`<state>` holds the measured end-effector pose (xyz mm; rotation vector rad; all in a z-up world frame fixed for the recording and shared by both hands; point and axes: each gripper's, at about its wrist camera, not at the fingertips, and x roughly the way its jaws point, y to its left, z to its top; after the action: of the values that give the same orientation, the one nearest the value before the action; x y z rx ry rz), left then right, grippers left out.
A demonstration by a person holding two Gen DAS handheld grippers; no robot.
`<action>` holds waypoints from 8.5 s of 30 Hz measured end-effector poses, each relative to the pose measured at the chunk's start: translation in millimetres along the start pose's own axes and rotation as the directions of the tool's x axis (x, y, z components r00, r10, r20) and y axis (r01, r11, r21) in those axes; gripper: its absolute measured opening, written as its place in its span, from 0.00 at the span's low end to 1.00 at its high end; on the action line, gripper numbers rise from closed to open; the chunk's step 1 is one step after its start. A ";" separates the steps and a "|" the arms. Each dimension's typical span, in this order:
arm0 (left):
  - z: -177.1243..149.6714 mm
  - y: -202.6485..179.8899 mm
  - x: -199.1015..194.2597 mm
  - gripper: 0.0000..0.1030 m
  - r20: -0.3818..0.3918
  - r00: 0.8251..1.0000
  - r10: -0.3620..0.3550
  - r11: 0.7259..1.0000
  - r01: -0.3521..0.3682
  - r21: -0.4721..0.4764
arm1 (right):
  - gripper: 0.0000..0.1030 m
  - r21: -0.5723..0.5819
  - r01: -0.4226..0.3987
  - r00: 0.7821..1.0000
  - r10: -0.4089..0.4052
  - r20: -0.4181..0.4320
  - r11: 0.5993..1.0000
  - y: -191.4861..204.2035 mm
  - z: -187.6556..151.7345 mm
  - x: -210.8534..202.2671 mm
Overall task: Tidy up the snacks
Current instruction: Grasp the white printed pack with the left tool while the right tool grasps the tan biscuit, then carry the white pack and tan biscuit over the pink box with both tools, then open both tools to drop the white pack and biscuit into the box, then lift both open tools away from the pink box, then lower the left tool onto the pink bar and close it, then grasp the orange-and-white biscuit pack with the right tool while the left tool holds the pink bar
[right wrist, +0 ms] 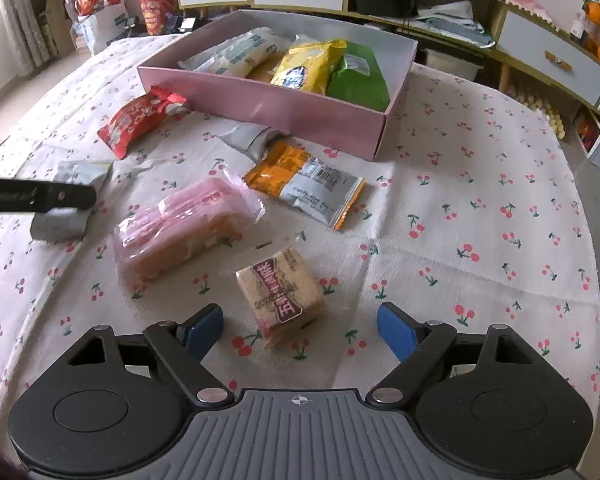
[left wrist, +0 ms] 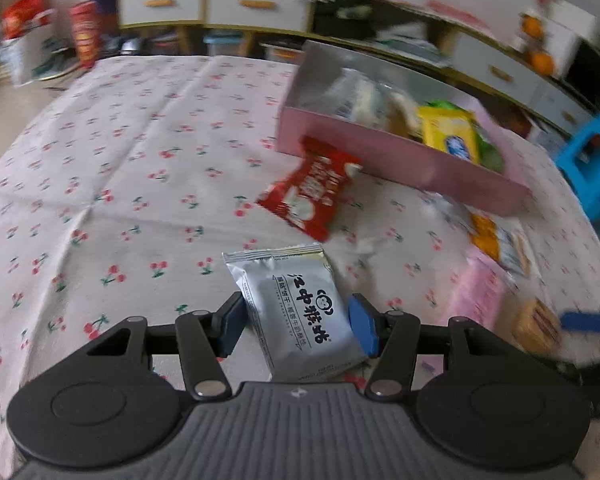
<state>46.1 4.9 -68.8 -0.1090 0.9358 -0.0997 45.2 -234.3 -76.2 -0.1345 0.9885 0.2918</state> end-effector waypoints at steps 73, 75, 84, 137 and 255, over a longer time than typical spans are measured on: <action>41.7 0.9 -24.3 0.46 -0.064 0.973 -0.223 0.968 0.213 -0.134 | 0.40 0.331 -0.149 0.989 0.143 0.044 0.932 -13.2 54.4 -41.2; 48.9 0.8 -25.7 0.46 -0.047 0.971 -0.235 0.964 0.226 -0.142 | 0.40 0.347 -0.154 0.988 0.142 0.059 0.925 -15.9 59.0 -42.7; 82.5 3.8 -22.6 0.46 0.032 0.968 -0.251 0.952 0.252 -0.174 | 0.40 0.398 -0.197 0.979 0.158 0.130 0.896 -18.4 87.1 -43.8; 187.8 -37.2 72.9 0.67 0.163 0.982 -0.096 0.987 0.073 0.140 | 0.42 0.513 -0.152 0.963 0.010 0.269 0.845 -95.9 203.7 58.0; 23.7 -60.2 5.5 0.31 -0.196 0.970 -0.145 0.970 0.179 0.165 | 0.83 -0.351 -0.144 0.988 0.157 0.008 0.925 0.1 82.8 56.6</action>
<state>66.1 -54.2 -51.1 -0.0068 1.0959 -0.3515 140.8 -203.8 -78.5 -0.3767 0.9050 0.6101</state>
